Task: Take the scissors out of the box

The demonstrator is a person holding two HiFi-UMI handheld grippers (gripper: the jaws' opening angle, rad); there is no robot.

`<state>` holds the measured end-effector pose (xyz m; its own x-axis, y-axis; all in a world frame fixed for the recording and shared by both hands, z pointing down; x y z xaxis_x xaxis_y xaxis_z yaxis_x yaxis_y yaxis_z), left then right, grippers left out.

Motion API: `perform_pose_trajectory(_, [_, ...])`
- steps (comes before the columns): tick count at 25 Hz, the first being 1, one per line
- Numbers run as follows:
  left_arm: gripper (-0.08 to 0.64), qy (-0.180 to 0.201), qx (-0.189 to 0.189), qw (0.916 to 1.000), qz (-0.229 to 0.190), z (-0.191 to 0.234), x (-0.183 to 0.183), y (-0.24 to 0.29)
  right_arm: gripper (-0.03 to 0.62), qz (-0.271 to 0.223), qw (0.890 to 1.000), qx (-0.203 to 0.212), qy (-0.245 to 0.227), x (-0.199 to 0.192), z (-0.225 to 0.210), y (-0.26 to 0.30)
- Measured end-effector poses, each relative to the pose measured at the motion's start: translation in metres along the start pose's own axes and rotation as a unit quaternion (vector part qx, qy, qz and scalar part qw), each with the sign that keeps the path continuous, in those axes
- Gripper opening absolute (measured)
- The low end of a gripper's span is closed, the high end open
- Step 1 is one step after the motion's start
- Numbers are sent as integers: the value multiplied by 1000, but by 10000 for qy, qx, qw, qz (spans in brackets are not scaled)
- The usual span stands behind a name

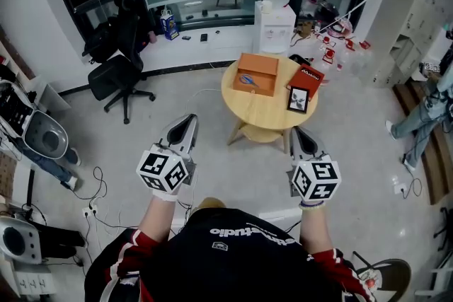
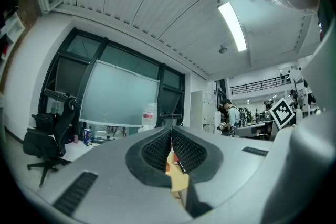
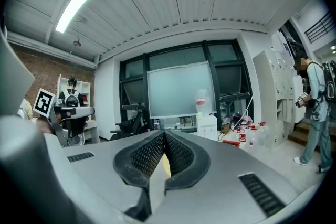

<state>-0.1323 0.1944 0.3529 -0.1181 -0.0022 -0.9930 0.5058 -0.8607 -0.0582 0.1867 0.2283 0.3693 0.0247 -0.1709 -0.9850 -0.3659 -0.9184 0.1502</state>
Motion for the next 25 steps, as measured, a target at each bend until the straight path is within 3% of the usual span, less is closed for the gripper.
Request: perform_pose_trajectory(25, [21, 117, 195, 9995, 207, 4, 3, -1, 28, 65, 9994, 259, 233, -2, -8, 22])
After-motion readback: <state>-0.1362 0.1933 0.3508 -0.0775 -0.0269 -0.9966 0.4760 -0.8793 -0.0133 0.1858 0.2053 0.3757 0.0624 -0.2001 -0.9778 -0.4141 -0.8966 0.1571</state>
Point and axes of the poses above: the fingertips, and each gripper's own axes: y forward along the fingers, z to its left, x out of its top, the point moved 6 cm from there along -y, backward along the fingers, and after that the axes turned 4 degrees about x, right-handed, at the moved point
